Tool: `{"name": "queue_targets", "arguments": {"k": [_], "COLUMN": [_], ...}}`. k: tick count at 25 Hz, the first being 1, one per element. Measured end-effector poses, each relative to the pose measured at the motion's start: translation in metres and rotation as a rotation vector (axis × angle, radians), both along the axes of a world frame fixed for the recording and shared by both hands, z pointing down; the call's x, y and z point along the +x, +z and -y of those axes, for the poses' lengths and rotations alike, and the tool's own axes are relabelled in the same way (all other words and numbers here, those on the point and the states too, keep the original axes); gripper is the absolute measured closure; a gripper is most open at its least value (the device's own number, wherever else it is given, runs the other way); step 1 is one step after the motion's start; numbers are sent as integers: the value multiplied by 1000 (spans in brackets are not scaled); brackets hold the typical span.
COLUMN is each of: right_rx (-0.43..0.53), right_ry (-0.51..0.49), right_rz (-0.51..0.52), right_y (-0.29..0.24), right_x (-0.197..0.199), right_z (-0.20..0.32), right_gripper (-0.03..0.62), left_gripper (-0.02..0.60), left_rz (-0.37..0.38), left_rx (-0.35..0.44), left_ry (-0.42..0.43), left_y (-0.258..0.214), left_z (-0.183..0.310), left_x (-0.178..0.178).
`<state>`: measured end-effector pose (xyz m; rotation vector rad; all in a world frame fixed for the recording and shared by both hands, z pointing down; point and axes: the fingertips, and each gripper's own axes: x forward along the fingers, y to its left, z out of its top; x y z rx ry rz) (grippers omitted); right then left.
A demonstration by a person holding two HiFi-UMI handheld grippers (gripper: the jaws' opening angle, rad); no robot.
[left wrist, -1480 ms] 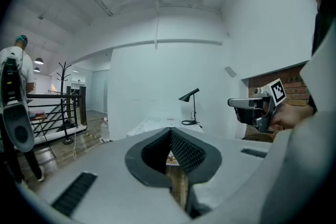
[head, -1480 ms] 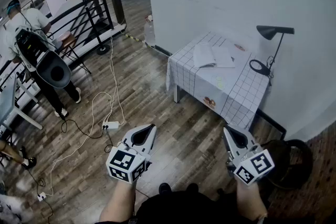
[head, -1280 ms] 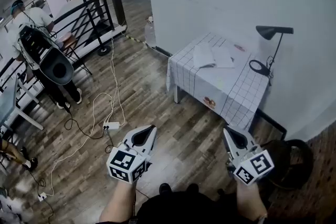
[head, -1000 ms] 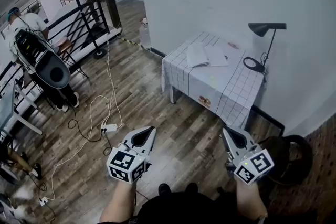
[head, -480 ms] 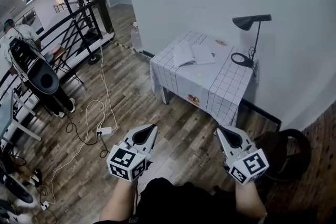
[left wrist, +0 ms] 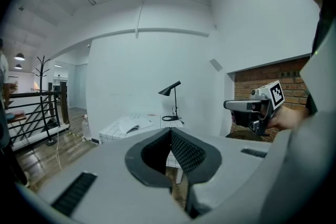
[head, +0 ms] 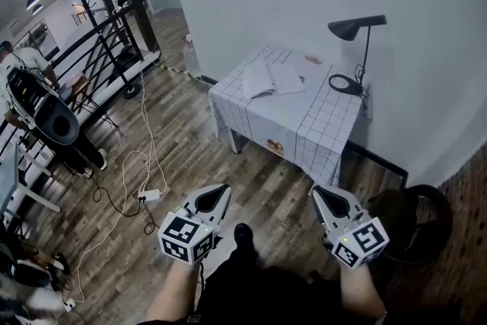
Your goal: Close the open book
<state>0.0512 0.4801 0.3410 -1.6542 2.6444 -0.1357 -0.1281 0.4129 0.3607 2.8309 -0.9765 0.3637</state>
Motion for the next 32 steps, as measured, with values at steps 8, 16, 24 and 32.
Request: {"name": "queue_targets", "arguments": {"k": [8, 16, 24, 32], "right_rx": [-48, -107, -138, -144], "right_ry": [-12, -36, -52, -62], "right_rz": [-15, -29, -41, -78], "right_y": [15, 27, 18, 13], "right_x": [1, -18, -58, -80], "right_z": [60, 162, 269, 336], "right_gripper": [588, 588, 589, 589], "left_gripper": [572, 572, 572, 572], "left_rz": [-15, -28, -41, -56], "left_rx": [-20, -44, -53, -46], "left_ry": [-3, -16, 8, 6], "left_y": [13, 24, 24, 26], "left_z": [61, 162, 261, 327], "left_x": [1, -15, -49, -66]}}
